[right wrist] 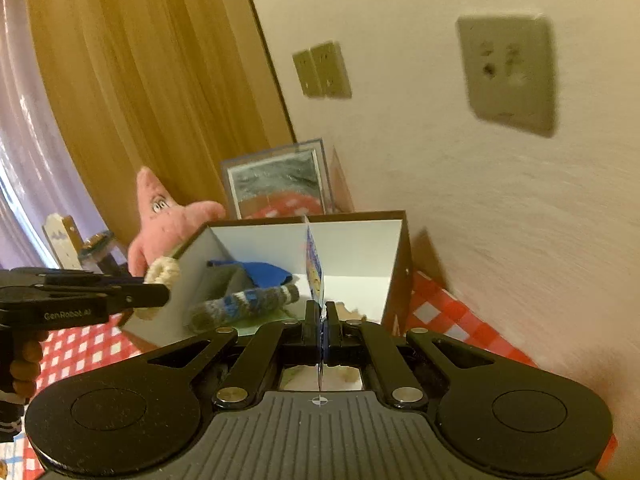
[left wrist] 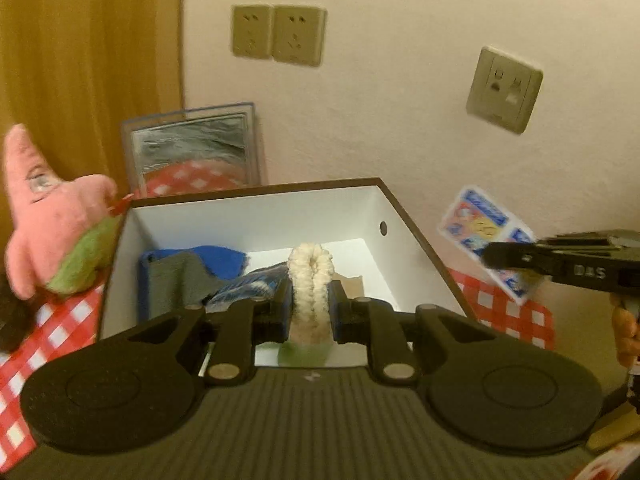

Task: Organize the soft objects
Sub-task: 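Carry the cream ring and sticker card over the brown box with both tools, then open both tools to drop the ring and card into the box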

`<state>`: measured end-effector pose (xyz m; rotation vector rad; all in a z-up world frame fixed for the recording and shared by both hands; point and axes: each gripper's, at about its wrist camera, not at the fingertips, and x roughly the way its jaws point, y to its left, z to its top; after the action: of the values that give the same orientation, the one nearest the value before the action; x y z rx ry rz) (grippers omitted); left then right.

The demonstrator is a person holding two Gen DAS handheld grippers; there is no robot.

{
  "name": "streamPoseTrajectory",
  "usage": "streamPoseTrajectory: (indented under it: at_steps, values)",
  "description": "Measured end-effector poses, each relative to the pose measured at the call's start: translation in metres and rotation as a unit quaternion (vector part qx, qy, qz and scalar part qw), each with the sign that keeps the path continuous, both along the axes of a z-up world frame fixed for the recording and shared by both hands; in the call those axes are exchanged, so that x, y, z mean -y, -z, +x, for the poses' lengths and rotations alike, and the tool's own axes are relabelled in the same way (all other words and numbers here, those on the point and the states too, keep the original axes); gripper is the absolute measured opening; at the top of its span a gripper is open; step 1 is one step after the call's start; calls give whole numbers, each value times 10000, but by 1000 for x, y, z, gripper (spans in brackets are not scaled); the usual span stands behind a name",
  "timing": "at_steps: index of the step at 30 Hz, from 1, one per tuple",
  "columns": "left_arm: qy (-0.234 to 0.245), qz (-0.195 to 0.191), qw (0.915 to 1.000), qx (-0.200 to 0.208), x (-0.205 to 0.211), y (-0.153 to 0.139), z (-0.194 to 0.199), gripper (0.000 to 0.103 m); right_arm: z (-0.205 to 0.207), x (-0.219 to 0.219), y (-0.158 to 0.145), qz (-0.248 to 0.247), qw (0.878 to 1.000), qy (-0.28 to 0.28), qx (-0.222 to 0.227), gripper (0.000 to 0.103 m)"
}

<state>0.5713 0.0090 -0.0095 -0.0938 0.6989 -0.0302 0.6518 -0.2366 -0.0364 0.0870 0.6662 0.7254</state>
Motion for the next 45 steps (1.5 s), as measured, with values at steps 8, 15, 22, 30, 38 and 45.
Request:
streamPoseTrajectory:
  at_steps: [8,15,22,30,38,45]
  values:
    - [164,-39,9991,-382,-6,33,76,17,65,-34,32,-221,9994,3,-268,1]
    - [57,80,9993,-361,-9,44,123,48,93,-47,44,-94,9994,146,-300,1]
    - [-37,213,9990,-389,-18,42,132,61,104,-57,51,-35,9996,203,-178,54]
    - [-382,119,9974,-591,-30,41,101,61,93,-50,49,-81,9998,101,-146,57]
    - [-737,-58,9961,-484,-33,20,40,61,61,-18,32,156,9994,293,-110,59]
    - [-895,-129,9956,-259,-27,-3,-30,61,8,21,7,434,9960,785,-46,59]
